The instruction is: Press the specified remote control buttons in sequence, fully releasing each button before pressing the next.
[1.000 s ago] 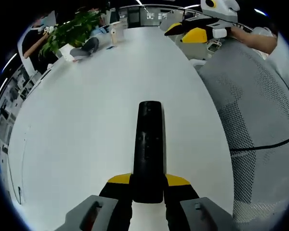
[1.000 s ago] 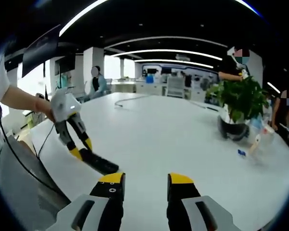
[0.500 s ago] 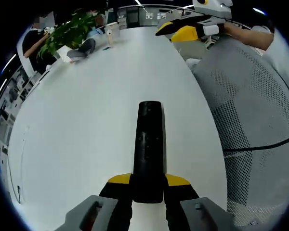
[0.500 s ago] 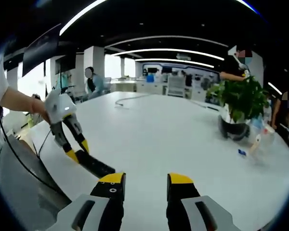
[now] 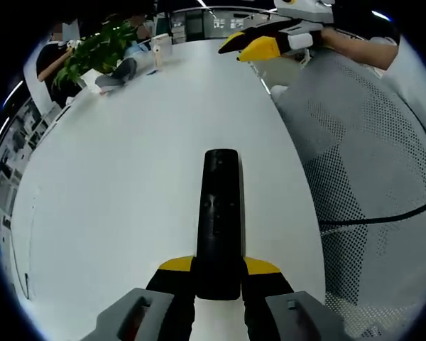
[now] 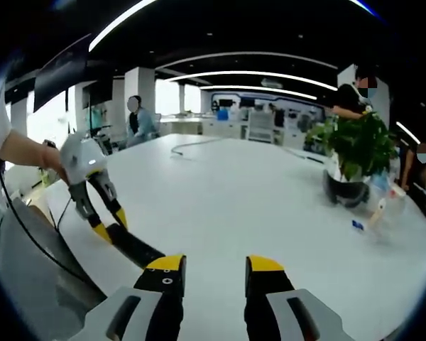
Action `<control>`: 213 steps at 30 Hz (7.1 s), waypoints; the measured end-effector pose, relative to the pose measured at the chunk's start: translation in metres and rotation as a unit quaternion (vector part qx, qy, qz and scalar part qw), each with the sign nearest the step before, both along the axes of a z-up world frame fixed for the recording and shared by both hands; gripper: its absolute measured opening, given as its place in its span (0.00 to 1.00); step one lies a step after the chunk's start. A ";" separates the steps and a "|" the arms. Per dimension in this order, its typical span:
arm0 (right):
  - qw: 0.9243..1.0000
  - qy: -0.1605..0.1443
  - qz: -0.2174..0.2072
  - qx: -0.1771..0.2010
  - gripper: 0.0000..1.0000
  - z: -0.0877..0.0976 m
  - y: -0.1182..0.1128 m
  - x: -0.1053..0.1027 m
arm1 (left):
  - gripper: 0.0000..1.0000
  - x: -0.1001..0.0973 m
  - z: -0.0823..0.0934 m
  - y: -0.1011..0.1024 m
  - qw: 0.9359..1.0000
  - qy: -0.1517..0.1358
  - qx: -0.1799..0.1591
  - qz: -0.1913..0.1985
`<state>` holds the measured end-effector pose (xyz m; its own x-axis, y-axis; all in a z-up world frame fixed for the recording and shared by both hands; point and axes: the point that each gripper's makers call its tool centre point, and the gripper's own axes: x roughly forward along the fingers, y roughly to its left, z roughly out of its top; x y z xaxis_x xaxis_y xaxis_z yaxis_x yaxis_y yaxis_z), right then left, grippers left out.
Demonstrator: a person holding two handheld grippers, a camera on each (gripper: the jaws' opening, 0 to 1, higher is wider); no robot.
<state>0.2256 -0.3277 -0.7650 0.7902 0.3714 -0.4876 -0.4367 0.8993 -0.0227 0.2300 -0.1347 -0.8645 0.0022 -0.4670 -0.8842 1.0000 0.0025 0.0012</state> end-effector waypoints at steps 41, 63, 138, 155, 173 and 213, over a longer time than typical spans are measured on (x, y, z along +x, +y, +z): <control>0.997 0.051 0.051 0.022 0.25 -0.011 0.019 -0.010 | 0.24 -0.022 -0.001 -0.001 0.999 -0.001 0.042 0.009; 0.953 0.187 0.237 -0.038 0.00 -0.060 0.092 -0.020 | 0.24 -0.022 0.000 0.000 0.999 -0.001 0.029 0.026; 0.862 0.168 0.433 -0.201 0.00 -0.086 0.115 -0.014 | 0.24 -0.020 0.003 -0.001 0.997 0.002 -0.065 0.040; 0.822 0.168 0.470 -0.273 0.00 -0.089 0.116 -0.013 | 0.24 -0.020 0.002 -0.001 0.997 0.003 -0.072 0.040; 0.854 0.162 0.446 -0.214 0.00 -0.081 0.122 -0.014 | 0.24 -0.021 0.003 0.000 0.996 0.002 -0.073 0.042; 0.852 0.172 0.457 -0.191 0.06 -0.087 0.134 -0.017 | 0.24 -0.021 0.003 0.000 0.996 0.002 -0.081 0.044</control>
